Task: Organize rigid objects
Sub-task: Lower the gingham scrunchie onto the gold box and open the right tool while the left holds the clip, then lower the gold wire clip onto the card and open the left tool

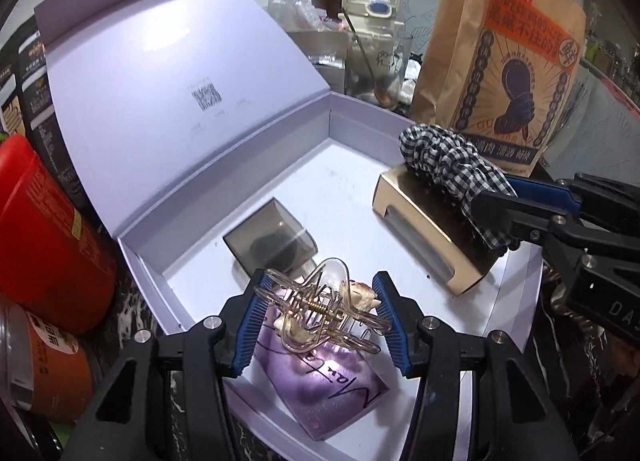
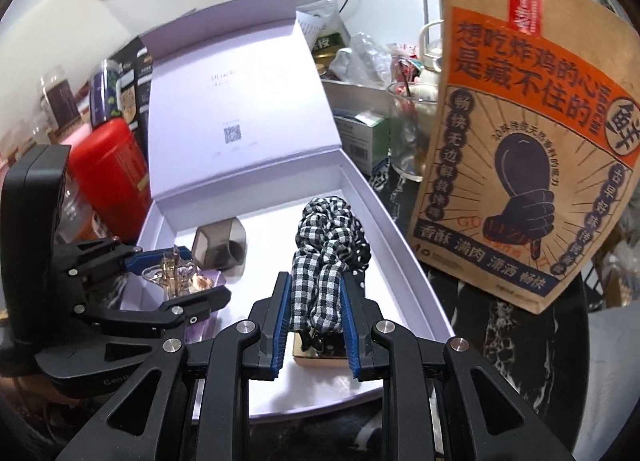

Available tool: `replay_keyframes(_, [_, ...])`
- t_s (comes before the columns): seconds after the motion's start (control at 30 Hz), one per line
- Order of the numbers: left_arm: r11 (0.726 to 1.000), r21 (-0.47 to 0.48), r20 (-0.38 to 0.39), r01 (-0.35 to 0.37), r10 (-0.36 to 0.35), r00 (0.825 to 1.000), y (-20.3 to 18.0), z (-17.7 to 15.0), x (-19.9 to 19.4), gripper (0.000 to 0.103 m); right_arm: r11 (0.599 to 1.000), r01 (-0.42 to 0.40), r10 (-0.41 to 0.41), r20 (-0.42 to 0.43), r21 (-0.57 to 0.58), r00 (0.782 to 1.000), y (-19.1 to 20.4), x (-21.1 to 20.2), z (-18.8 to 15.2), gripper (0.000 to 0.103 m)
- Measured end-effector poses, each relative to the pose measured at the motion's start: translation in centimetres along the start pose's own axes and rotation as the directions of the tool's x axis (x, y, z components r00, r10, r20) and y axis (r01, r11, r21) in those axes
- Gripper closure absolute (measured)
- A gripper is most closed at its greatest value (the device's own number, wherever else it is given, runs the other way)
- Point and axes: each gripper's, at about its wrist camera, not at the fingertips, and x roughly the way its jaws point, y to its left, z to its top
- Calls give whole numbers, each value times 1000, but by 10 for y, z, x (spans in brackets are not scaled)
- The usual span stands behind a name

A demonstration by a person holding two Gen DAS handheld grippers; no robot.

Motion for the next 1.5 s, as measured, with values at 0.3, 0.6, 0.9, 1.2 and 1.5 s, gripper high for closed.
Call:
replay_keyframes(0.3, [1000,-21,-19,-8,8,1000,2,-2,8,51,999,47,-48,-23,-24,999,5,7,-1,62])
replay_keyframes(0.6, [999,-35,-22,-12,11,1000,2,-1,7,50,998,67,-67,-23,-4,997,2,5,-3,61])
replay_keyframes(0.9, [999,-36,3,-23,24,1000,5,-3,-3,50,993,119,-119,-5,-4,993,0,-2,-4,61])
replay_keyframes(1.2, [999,-39,26,-32,33,999,5,-2,-18,50,992,128,-128,16,-3,992,2,-15,-4,61])
replay_keyframes(1.5, [999,-48,42,-10,12,999,7,3,-35,50,993,116,-116,31,-2,993,6,-34,-5,61])
